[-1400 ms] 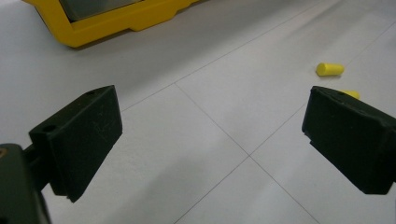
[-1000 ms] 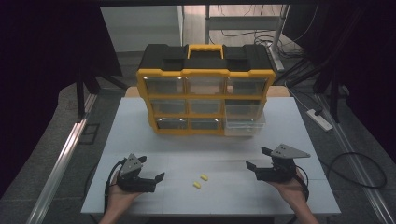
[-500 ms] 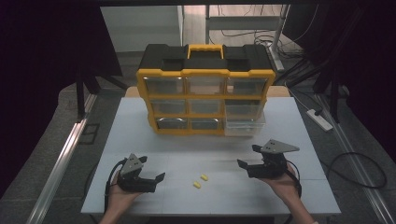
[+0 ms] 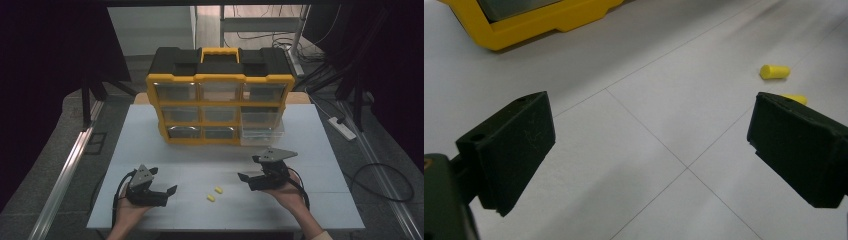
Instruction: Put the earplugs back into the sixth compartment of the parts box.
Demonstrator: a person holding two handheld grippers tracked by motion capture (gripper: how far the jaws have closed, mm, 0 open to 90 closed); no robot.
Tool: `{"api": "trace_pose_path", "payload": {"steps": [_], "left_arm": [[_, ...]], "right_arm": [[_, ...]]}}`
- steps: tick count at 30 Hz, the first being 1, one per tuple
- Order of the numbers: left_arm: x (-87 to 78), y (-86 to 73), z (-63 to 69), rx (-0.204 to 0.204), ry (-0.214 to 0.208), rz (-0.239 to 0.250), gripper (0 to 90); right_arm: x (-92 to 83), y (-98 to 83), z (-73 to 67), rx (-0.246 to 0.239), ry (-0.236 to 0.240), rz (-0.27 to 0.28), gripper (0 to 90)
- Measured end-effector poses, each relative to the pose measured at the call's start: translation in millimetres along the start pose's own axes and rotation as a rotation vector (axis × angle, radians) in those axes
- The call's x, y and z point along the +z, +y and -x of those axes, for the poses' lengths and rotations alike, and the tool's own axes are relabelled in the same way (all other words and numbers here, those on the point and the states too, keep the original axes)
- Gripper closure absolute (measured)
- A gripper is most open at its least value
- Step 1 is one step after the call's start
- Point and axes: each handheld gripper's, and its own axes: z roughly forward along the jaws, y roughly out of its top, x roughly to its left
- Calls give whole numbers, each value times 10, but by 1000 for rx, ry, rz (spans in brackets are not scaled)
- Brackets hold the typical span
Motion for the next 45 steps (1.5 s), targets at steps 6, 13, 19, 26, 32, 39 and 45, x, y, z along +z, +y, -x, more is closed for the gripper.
{"api": "trace_pose_path", "payload": {"steps": [6, 13, 19, 26, 32, 39, 45], "left_arm": [[8, 1, 5, 4, -5, -3, 50], [11, 2, 12, 5, 1, -5, 49], [14, 1, 20, 5, -1, -7, 49], [14, 0, 19, 4, -2, -8, 49], [15, -1, 19, 6, -2, -10, 49], [19, -1, 21, 7, -3, -11, 50], [11, -1, 19, 1, -9, -6, 49]], "right_arm": [[172, 82, -101, -27, 53, -51, 196], [385, 137, -233, -68, 86, -125, 201], [526, 152, -306, -96, 91, -173, 203], [649, 140, -378, -101, 105, -213, 205], [745, 113, -439, -117, 111, -251, 211], [838, 73, -481, -136, 113, -285, 233], [887, 45, -530, -168, 111, -312, 324]]}}
